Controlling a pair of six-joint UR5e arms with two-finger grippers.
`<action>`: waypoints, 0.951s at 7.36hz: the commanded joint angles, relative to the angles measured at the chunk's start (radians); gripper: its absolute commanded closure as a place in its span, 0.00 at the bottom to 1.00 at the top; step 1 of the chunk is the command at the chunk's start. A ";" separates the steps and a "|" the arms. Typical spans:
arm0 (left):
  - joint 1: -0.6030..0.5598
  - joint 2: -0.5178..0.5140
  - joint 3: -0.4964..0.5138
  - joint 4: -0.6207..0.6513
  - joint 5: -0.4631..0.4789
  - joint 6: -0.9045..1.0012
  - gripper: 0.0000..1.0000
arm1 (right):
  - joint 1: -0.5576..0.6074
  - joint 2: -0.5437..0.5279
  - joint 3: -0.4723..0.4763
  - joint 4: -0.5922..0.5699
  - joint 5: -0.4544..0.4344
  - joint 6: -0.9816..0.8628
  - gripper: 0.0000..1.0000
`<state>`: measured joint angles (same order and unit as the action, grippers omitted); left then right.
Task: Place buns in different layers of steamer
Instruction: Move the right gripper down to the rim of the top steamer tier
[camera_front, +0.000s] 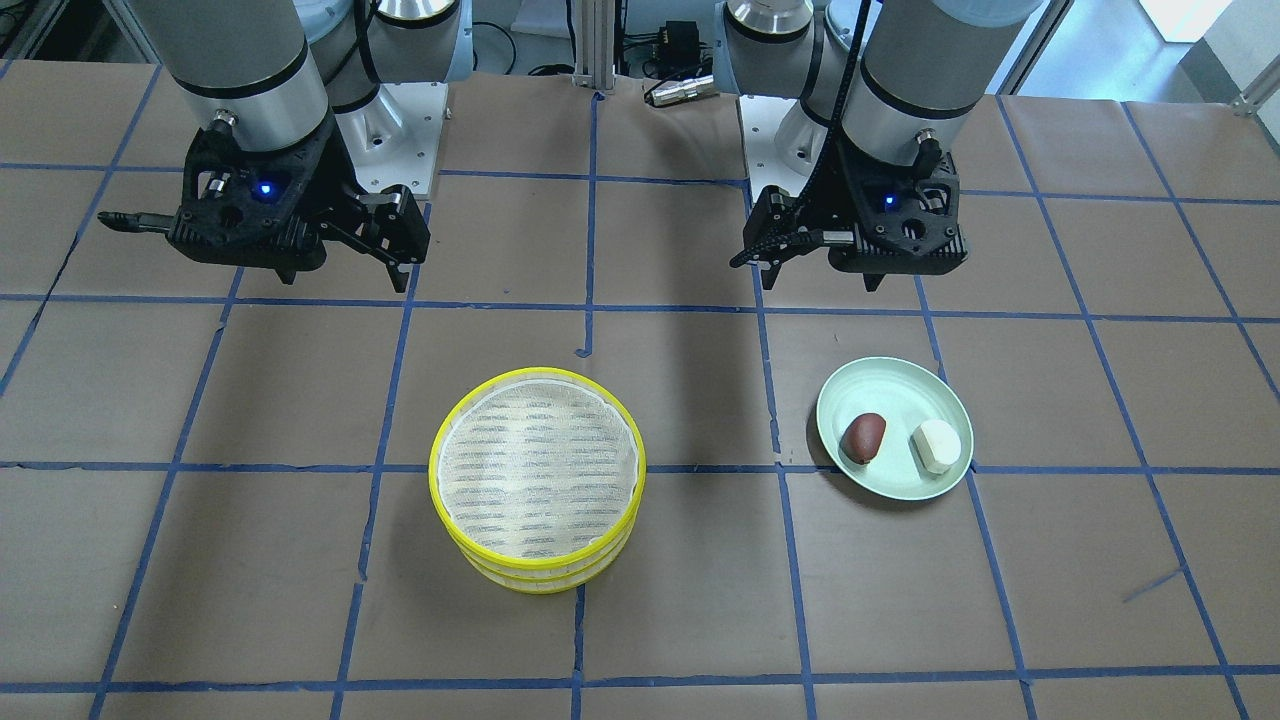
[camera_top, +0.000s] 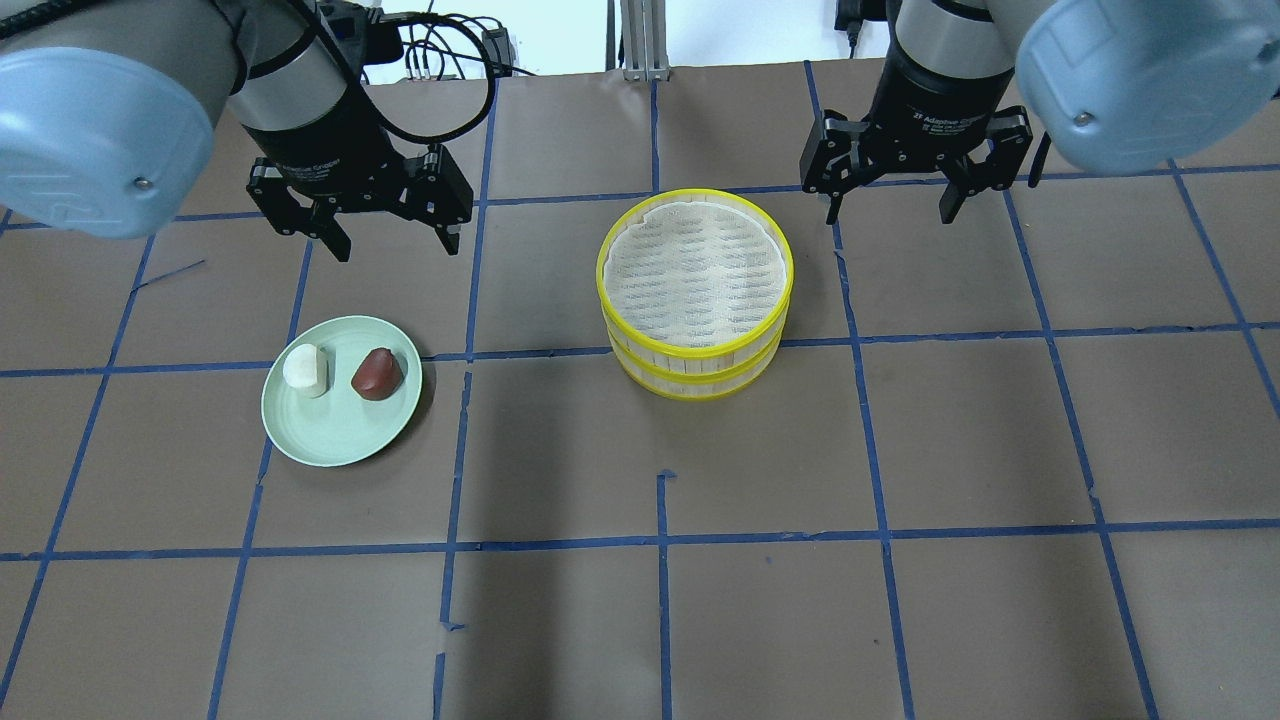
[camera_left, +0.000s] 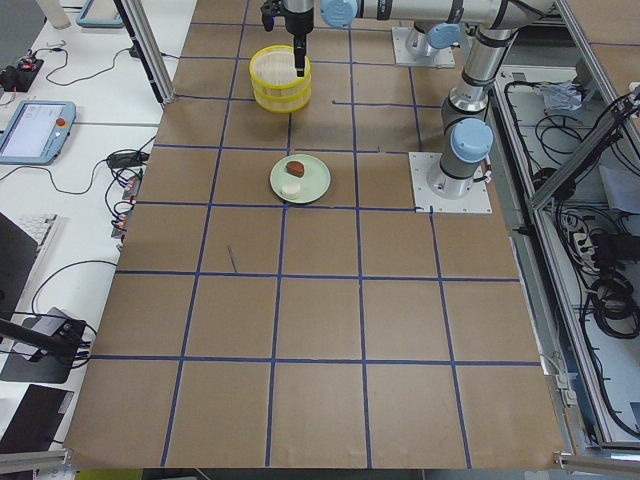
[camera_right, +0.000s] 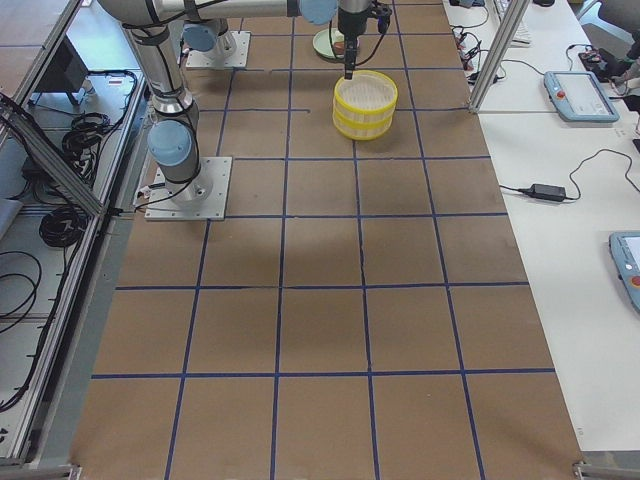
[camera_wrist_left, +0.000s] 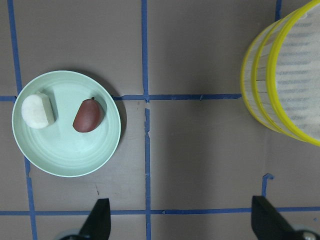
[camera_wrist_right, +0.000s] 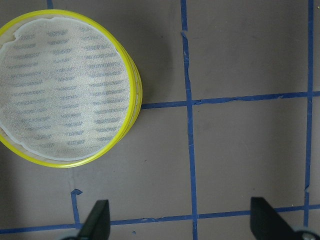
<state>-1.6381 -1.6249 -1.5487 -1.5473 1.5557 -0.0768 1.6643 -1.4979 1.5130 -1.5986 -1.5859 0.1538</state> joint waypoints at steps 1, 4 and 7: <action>0.003 -0.001 0.001 -0.001 0.000 0.000 0.00 | 0.000 -0.001 0.030 -0.027 0.000 0.007 0.00; 0.009 -0.006 -0.004 -0.001 0.001 0.005 0.00 | 0.006 0.120 0.073 -0.228 0.006 0.015 0.00; 0.007 -0.018 -0.010 0.012 -0.002 -0.003 0.00 | 0.049 0.312 0.088 -0.429 0.007 0.023 0.00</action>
<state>-1.6313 -1.6409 -1.5558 -1.5387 1.5502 -0.0806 1.6988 -1.2524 1.5910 -1.9608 -1.5794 0.1748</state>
